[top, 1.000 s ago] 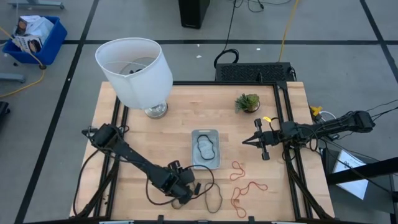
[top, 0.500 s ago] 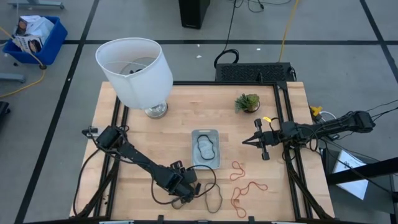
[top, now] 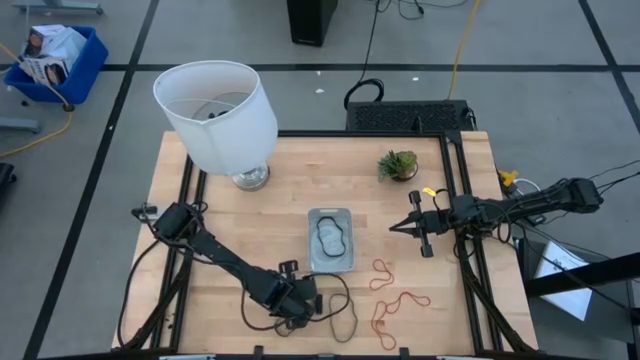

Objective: Pick and place rubber bands into bin
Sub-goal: Put the left large black rubber band into the gray bin

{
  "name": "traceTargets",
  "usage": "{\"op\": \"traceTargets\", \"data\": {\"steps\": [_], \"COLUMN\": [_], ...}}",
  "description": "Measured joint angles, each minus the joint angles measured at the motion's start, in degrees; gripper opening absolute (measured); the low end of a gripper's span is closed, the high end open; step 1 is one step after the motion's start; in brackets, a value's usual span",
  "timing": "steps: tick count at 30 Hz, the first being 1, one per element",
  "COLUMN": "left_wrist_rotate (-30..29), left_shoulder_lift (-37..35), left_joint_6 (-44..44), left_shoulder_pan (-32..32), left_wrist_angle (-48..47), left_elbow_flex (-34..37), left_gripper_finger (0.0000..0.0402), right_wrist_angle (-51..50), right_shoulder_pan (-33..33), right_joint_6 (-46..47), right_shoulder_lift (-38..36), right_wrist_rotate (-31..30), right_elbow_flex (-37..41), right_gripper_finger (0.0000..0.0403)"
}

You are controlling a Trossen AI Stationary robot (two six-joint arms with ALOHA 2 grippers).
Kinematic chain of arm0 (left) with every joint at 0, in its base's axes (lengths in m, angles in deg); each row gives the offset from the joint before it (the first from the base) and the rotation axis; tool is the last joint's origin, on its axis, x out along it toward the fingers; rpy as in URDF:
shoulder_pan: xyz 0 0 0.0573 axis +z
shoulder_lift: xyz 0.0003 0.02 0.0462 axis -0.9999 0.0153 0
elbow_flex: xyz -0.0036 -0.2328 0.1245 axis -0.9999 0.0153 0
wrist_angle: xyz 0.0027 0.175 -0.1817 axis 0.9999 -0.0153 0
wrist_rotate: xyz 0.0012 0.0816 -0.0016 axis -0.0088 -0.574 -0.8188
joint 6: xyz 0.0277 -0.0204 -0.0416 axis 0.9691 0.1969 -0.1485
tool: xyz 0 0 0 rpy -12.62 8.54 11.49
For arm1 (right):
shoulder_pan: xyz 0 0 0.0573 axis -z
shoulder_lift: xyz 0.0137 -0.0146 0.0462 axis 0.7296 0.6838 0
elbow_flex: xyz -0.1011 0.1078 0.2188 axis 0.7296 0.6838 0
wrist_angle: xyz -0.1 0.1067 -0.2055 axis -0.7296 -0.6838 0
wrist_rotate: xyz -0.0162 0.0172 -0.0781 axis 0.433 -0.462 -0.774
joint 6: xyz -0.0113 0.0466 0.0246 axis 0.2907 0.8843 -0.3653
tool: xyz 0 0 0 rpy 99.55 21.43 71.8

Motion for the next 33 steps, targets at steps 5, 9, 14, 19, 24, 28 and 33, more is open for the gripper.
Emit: {"op": "traceTargets", "data": {"steps": [5,9,14,19,24,28,33], "left_wrist_rotate": [-10.51,-23.04,-35.63,-43.19,-48.78,-50.17,-49.70], "left_shoulder_lift": [-7.69,-13.99,-23.15,-32.11,-40.38,-46.11,-51.45], "left_joint_6": [1.42,1.40,3.42,4.38,6.01,10.08,23.49], "left_shoulder_pan": [-3.60,-8.03,-12.36,-14.00,-15.61,-15.65,-13.89], "left_wrist_angle": [-6.03,-11.46,-11.34,-6.73,6.32,22.31,49.06], "left_elbow_flex": [-0.23,-0.10,3.12,12.13,27.00,39.25,52.29], "left_gripper_finger": [0.0008,0.0005,0.0005,0.0006,0.0005,0.0004,0.0003], "right_wrist_angle": [0.02,0.10,0.18,0.47,0.46,0.46,0.46], "right_shoulder_pan": [0.00,0.00,0.00,0.00,0.00,0.00,0.00], "right_joint_6": [-0.06,-0.03,-0.01,-0.01,-0.08,-0.19,-0.61], "right_shoulder_lift": [0.00,0.00,0.00,-0.02,-0.02,-0.02,0.00], "right_wrist_rotate": [0.00,0.01,0.08,0.15,0.17,0.18,0.20], "right_elbow_flex": [0.00,0.00,0.00,0.00,0.00,0.00,0.00], "right_gripper_finger": [0.0000,0.0000,0.0000,0.0000,0.0000,0.0000,0.0000]}}
